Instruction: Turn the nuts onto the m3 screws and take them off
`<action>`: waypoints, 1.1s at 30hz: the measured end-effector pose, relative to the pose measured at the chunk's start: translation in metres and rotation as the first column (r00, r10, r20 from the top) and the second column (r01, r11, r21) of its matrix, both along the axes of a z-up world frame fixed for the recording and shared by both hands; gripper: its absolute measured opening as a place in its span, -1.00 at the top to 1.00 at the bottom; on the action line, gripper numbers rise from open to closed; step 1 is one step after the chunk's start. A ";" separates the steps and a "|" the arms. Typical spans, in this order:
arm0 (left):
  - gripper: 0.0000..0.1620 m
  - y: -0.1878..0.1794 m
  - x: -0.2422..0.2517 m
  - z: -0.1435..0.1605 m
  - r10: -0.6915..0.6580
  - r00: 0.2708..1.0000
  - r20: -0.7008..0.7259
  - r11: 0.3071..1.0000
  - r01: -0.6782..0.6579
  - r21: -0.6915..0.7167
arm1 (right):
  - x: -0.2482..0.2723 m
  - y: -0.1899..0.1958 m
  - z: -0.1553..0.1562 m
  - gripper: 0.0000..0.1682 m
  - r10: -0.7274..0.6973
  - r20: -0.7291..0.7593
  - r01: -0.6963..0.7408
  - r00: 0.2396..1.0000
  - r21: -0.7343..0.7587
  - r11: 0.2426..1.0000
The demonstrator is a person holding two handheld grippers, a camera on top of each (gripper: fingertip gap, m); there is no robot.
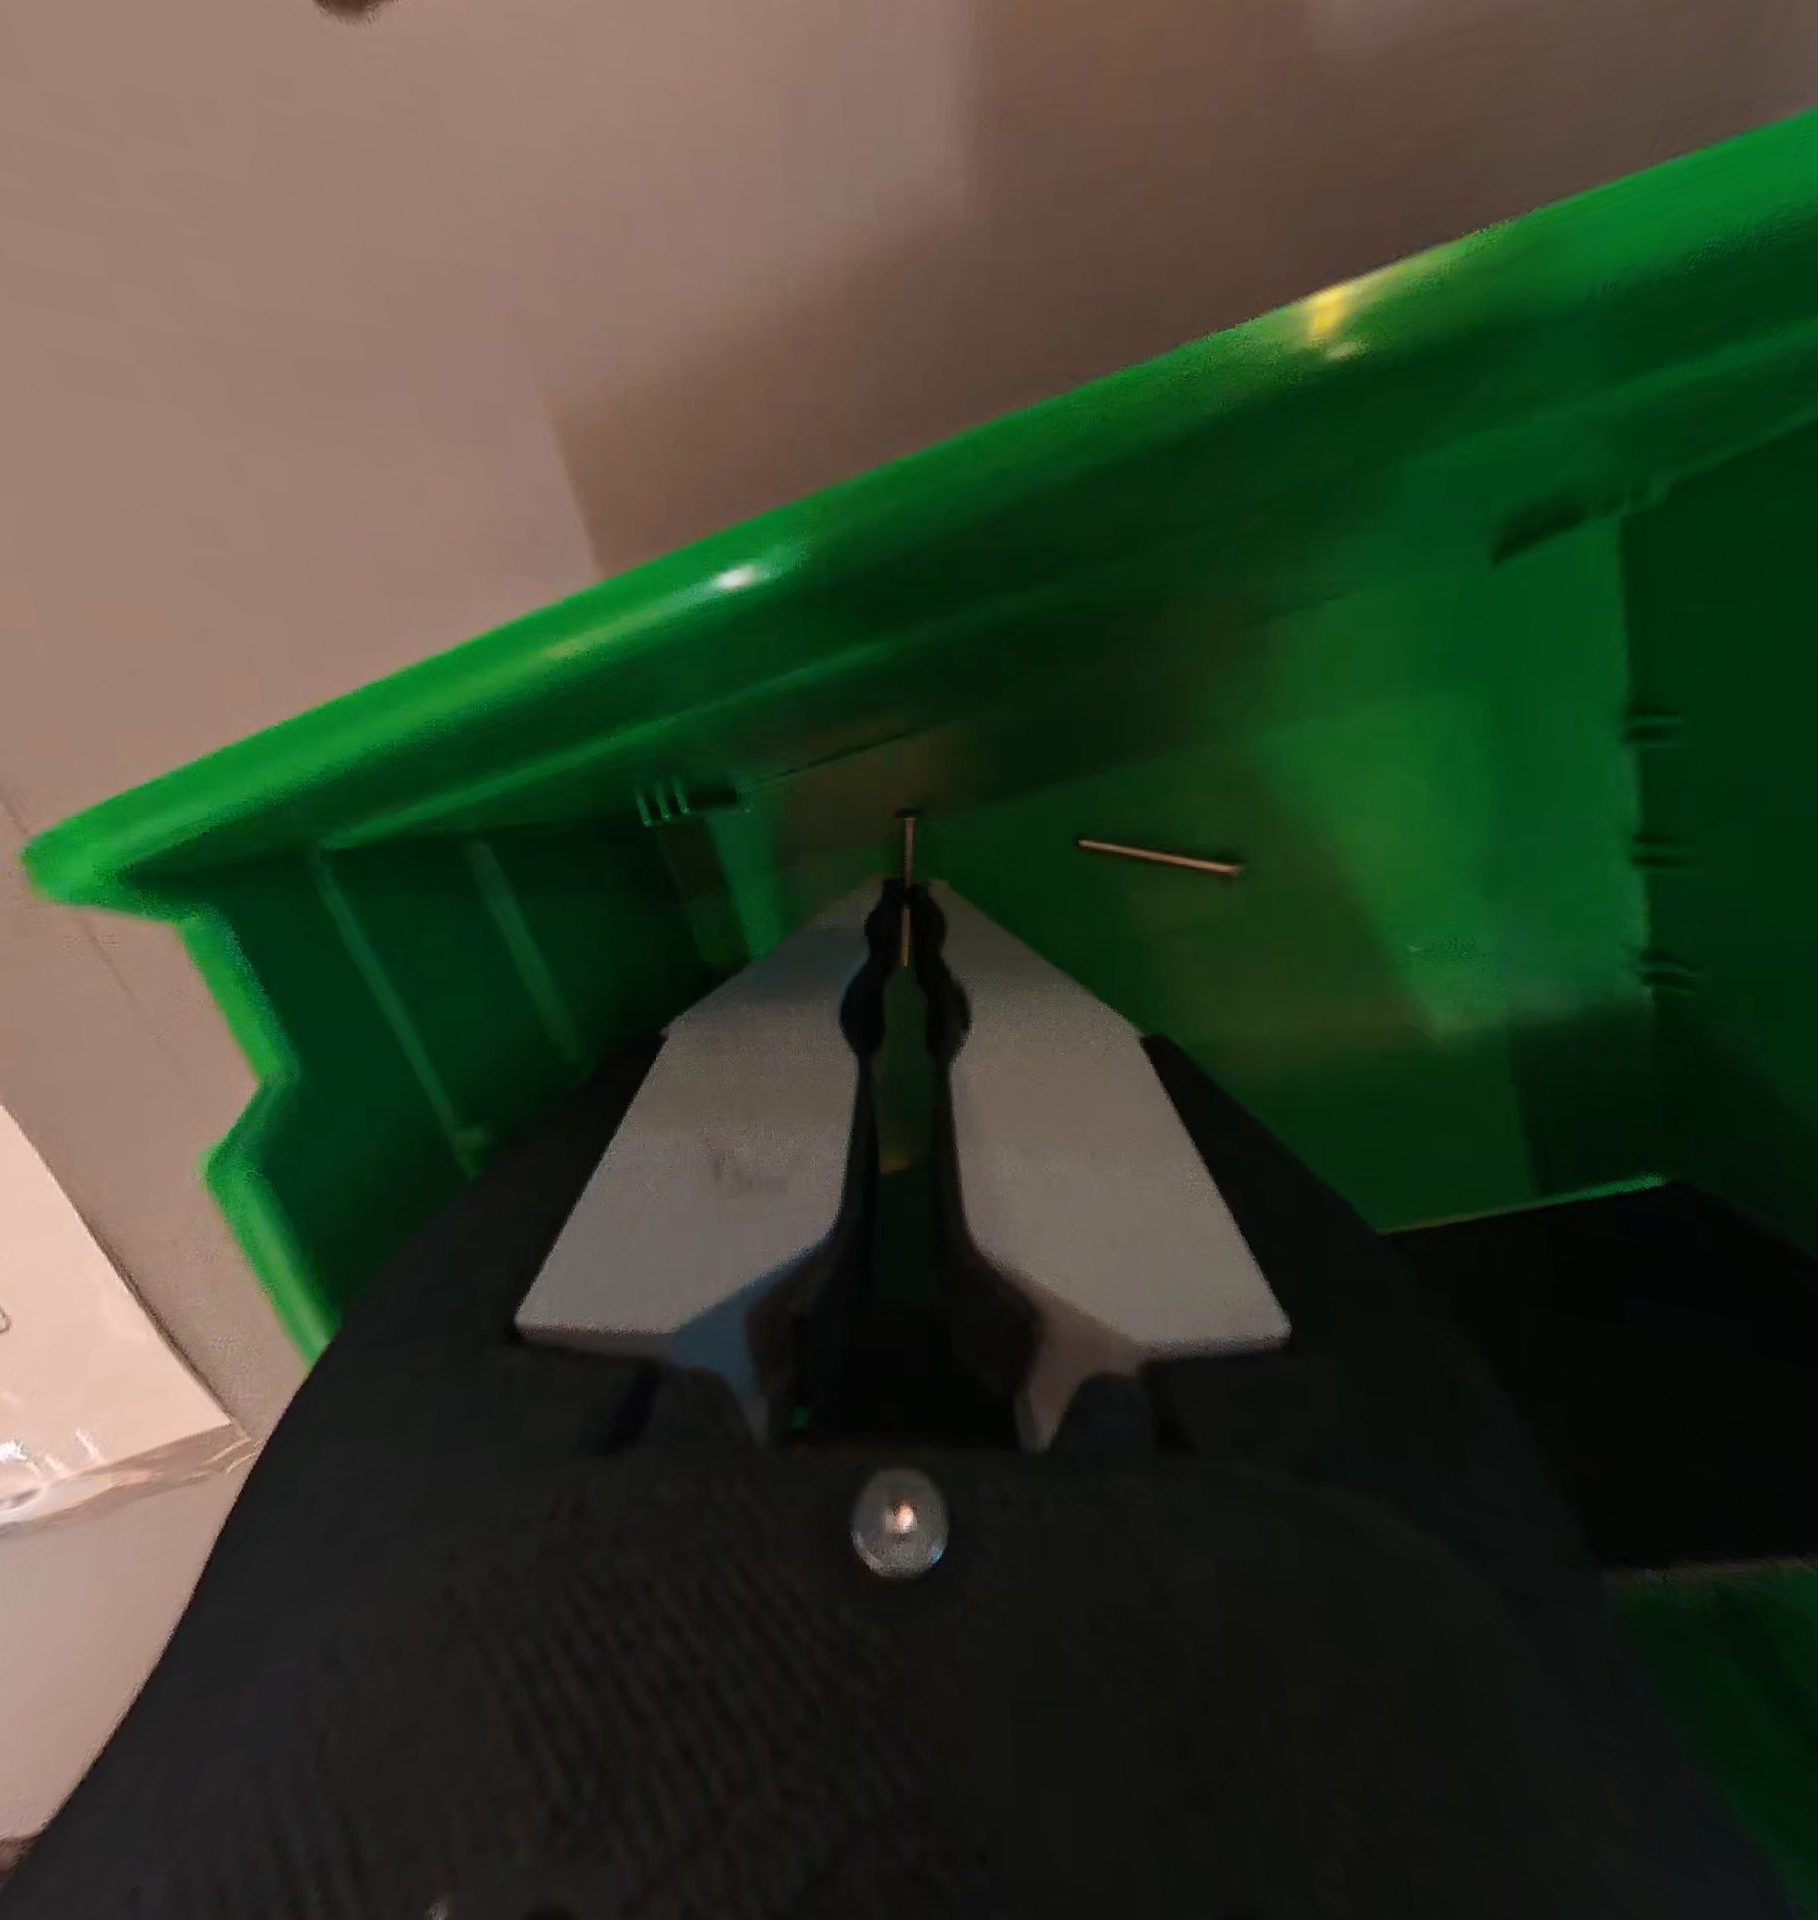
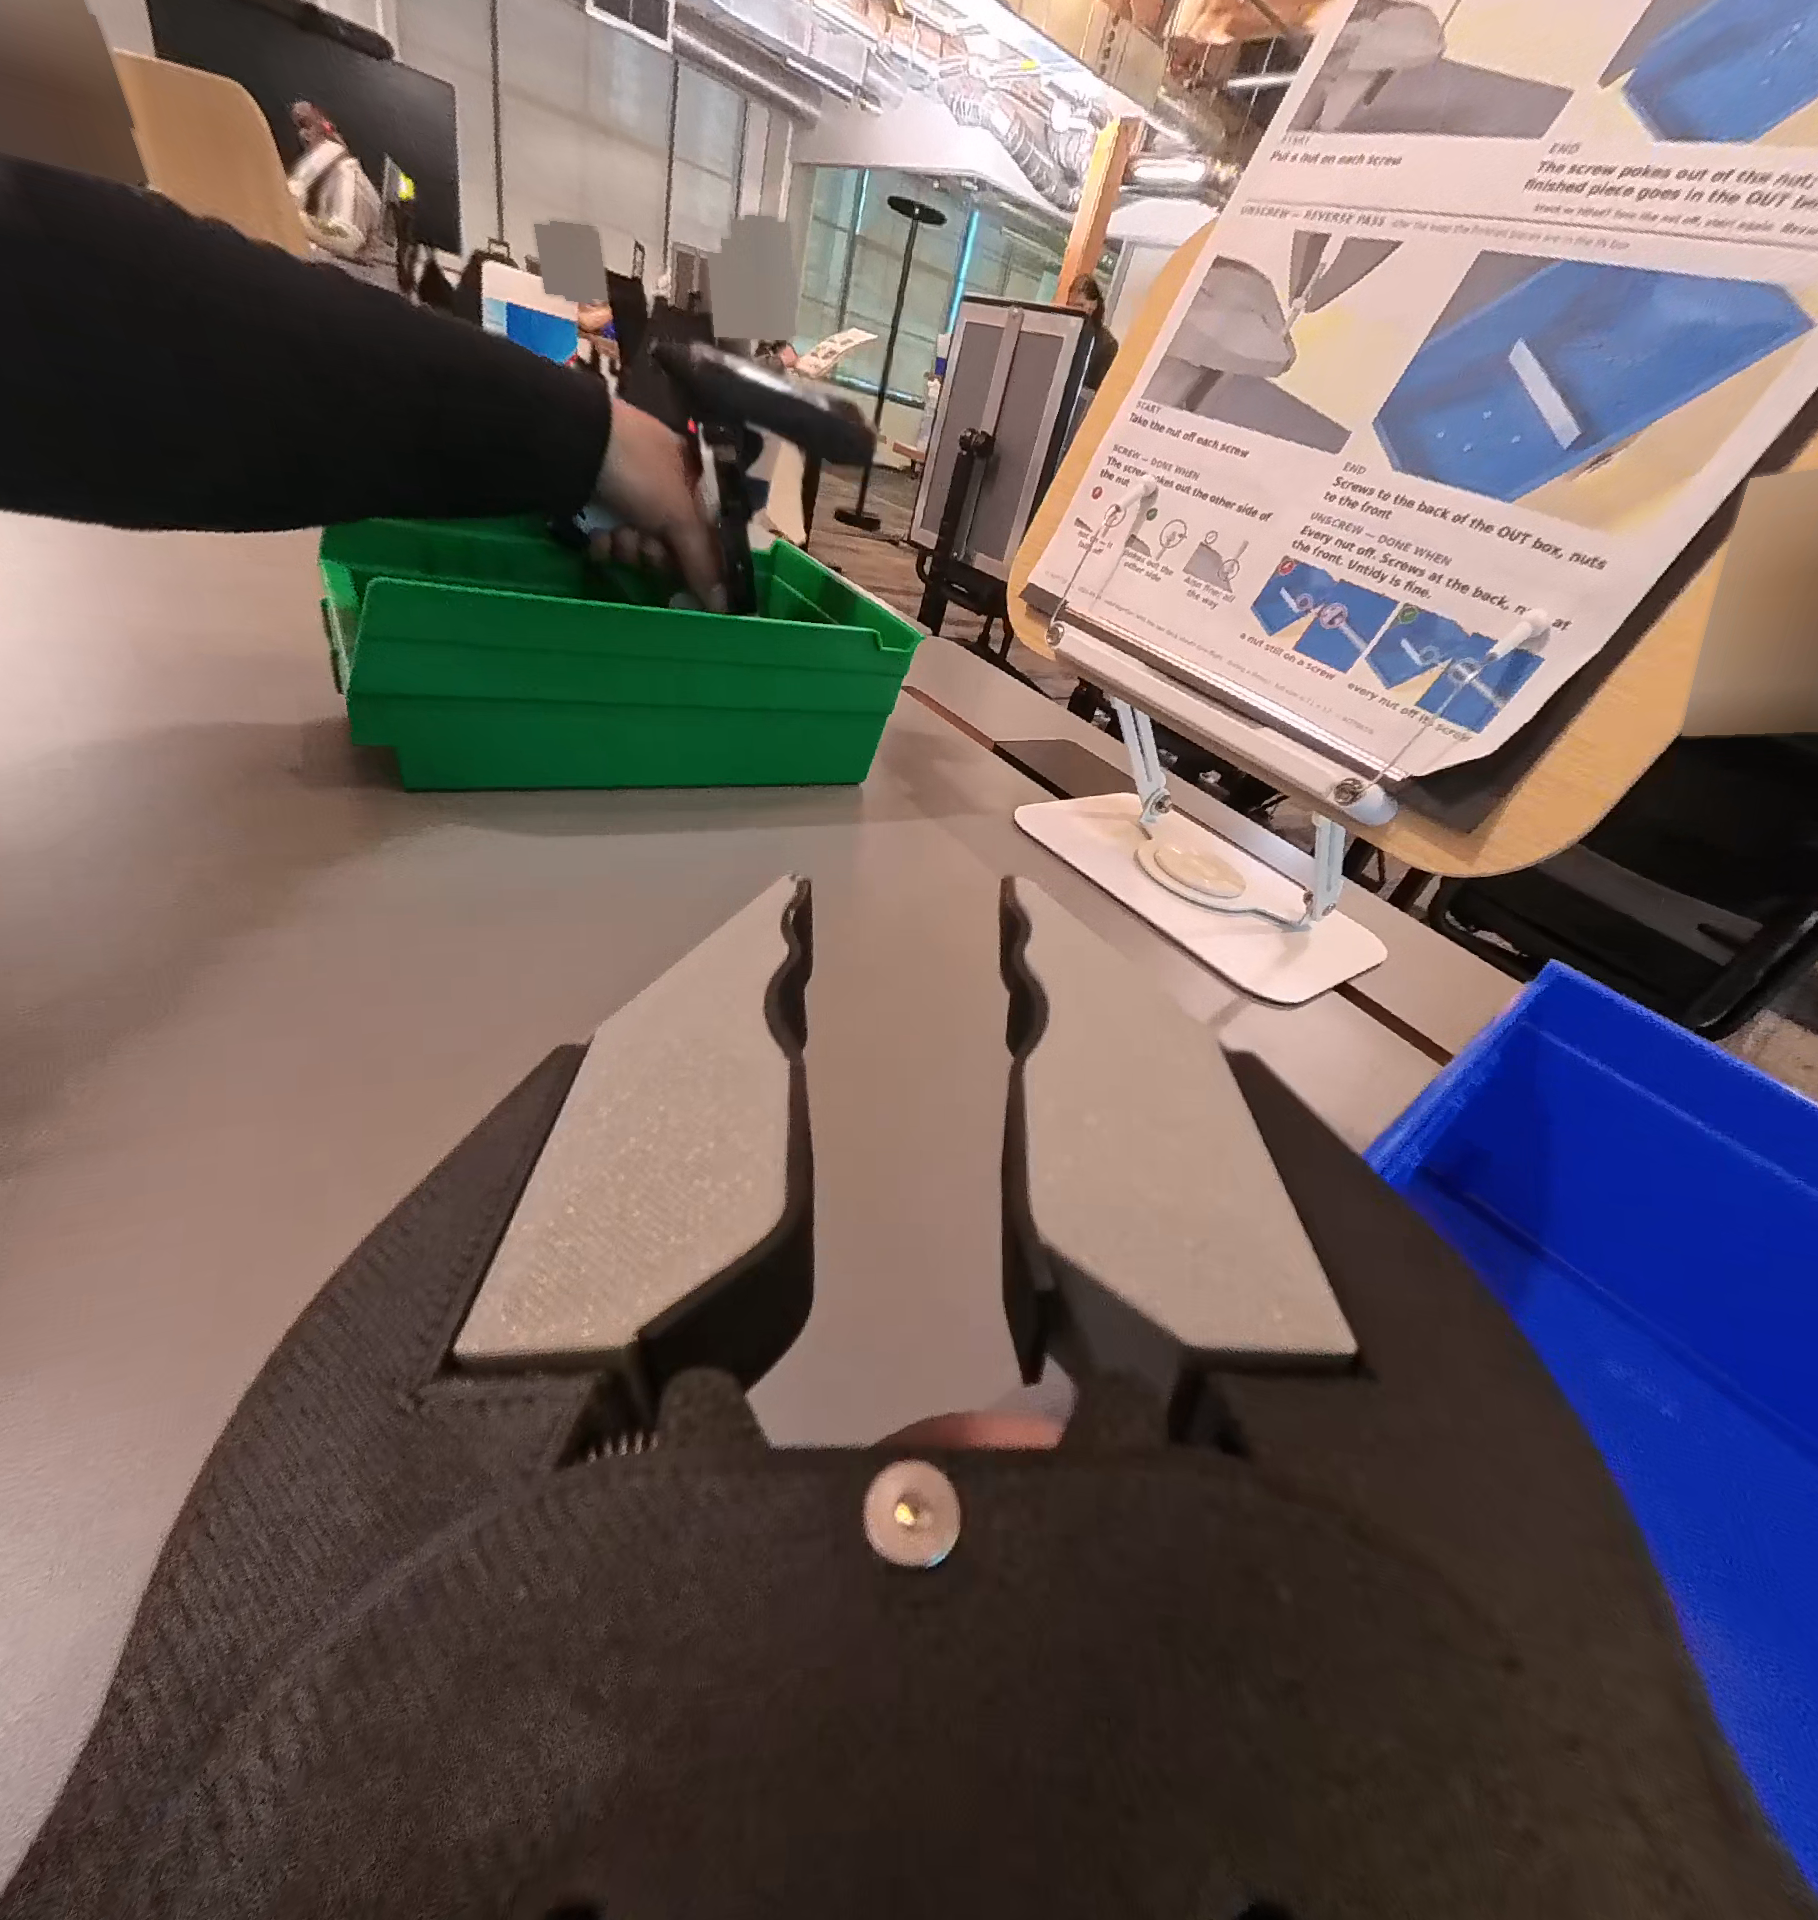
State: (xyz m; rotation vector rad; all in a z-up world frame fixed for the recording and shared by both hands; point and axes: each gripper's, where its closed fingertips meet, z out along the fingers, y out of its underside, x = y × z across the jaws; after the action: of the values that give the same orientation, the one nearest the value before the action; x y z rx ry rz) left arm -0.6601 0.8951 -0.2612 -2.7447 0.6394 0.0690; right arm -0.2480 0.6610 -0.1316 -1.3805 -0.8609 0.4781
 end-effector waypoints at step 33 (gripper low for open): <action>1.00 -0.235 0.348 0.091 -0.741 0.389 0.547 0.660 0.279 0.697 | -0.066 0.006 -0.020 0.80 0.190 -0.338 -0.308 0.922 -0.340 0.888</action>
State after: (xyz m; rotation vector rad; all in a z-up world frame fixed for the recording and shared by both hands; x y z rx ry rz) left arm -0.3116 0.6601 -0.1702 -1.6059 0.9948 -0.9912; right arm -0.3136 0.6667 -0.1517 -1.5082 -0.7215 1.0801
